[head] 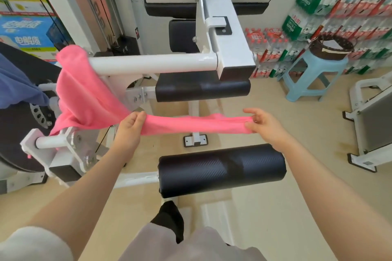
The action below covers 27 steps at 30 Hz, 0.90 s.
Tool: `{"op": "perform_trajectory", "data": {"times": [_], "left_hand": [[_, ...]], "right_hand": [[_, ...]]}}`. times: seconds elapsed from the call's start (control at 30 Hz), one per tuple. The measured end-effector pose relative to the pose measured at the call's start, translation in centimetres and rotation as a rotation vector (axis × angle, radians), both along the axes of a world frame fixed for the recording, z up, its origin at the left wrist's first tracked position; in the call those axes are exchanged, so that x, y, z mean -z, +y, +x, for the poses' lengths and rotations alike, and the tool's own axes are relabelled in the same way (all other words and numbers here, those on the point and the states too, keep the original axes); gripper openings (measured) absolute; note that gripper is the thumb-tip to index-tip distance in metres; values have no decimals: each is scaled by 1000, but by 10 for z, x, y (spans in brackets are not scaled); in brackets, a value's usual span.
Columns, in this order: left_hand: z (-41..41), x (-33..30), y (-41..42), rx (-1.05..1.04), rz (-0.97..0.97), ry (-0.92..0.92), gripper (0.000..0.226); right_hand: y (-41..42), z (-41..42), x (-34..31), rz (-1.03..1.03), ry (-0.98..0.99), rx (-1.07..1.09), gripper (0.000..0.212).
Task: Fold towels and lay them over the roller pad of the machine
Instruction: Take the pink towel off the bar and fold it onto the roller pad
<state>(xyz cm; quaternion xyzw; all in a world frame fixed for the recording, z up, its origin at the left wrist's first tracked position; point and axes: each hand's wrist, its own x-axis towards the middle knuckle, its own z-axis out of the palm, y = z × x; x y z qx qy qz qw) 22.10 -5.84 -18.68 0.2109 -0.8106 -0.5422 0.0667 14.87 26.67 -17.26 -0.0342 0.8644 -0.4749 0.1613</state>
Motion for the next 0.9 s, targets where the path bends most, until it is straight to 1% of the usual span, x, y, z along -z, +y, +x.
{"op": "perform_trajectory", "data": {"times": [0.07,0.1,0.2,0.23,0.33,0.4,0.43,0.5,0.53,0.57,0.6,0.63,0.7,0.8,0.9], "left_hand": [[17,14,12,11,0,-38,26],[25,21,17,17,-4,-58,26],[49,40,27,30,-2,-115,30],[57,46,30,28,-12,-145,31],[78,63,35,58,-52,-259,32],[87,74,39,106,-70,-308,30],[91,78,40,128,-97,-347,30],[94,86,41,165,-130,-425,32],[95,91,42,180,-118,-449,34],[95,96,42,188,-94,-460,36],[96,100,42,191,-69,-465,37],[97,104,43,191,-49,-463,36],[97,111,44,182,-19,-450,35],[89,112,45,135,57,-378,34],[73,111,43,108,126,-318,28]], "right_hand": [[12,13,20,166,-25,-92,23],[18,20,28,202,-49,-121,20],[32,45,42,161,-165,-148,16],[34,54,44,113,-208,-152,14],[38,75,55,-24,-346,-152,20],[39,84,67,-4,-368,-124,13],[38,86,75,20,-366,-105,13],[38,91,91,80,-365,-84,19],[37,94,97,96,-378,-80,15],[35,96,102,102,-396,-78,8],[34,98,106,106,-418,-84,5],[34,98,111,106,-431,-89,8],[33,95,116,105,-434,-84,7],[30,82,118,97,-379,-49,4],[24,62,119,21,-315,21,4]]}}
